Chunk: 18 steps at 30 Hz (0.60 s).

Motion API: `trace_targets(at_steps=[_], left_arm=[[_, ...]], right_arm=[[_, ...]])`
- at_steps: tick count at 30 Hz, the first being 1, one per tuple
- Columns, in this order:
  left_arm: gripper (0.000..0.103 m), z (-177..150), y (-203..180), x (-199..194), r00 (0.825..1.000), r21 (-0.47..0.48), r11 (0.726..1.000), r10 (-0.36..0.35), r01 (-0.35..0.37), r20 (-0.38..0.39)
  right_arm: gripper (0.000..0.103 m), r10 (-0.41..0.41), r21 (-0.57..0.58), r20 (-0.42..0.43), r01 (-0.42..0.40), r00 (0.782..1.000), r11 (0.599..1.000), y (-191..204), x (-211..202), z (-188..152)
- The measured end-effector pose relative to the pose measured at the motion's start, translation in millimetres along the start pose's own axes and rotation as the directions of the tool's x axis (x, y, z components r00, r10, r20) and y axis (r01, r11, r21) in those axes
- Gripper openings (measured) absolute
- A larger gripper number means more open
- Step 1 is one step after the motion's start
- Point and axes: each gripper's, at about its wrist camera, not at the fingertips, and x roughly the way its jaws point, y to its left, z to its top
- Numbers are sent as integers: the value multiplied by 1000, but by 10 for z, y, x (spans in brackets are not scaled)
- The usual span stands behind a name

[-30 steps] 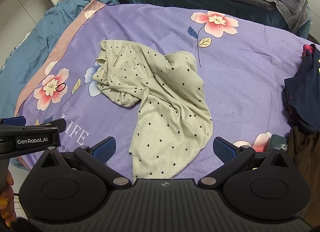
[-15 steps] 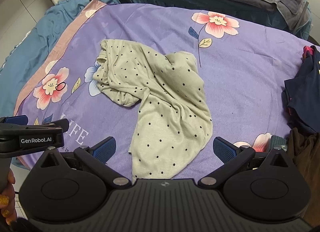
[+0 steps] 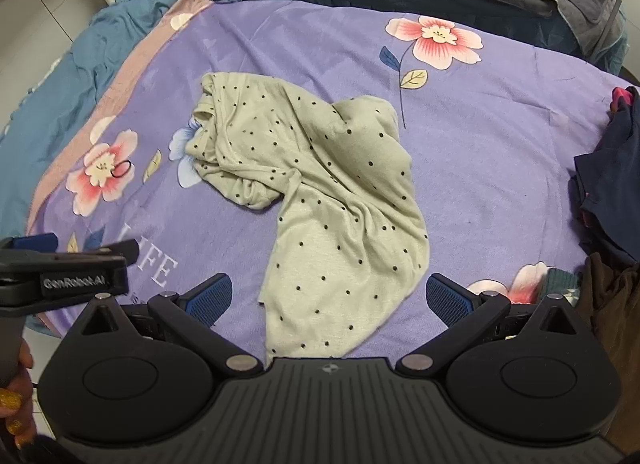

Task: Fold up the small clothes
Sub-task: 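Grasp the cream polka-dot shirt with the right tool and lift it up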

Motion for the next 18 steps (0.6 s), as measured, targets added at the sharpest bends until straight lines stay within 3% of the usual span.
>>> trace_targets(at_steps=[3, 6, 9, 14, 18], left_arm=[[103, -9, 35, 40, 999, 25, 999, 21, -22, 39], [103, -11, 150, 84, 994, 38, 998, 54, -58, 96], [103, -21, 340, 163, 987, 28, 994, 99, -103, 124], [103, -138, 798, 297, 983, 9, 988, 152, -154, 103], [103, -374, 1142, 365, 984, -18, 985, 171, -171, 52]], right_arm=[[103, 51, -25, 61, -49, 997, 998, 27, 2, 22], [102, 87, -122, 65, -78, 994, 989, 184, 143, 64], [91, 117, -249, 48, -101, 992, 963, 442, 402, 176], [74, 213, -326, 37, -189, 976, 926, 887, 945, 537], [72, 278, -338, 37, -250, 960, 907, 1270, 1448, 814]])
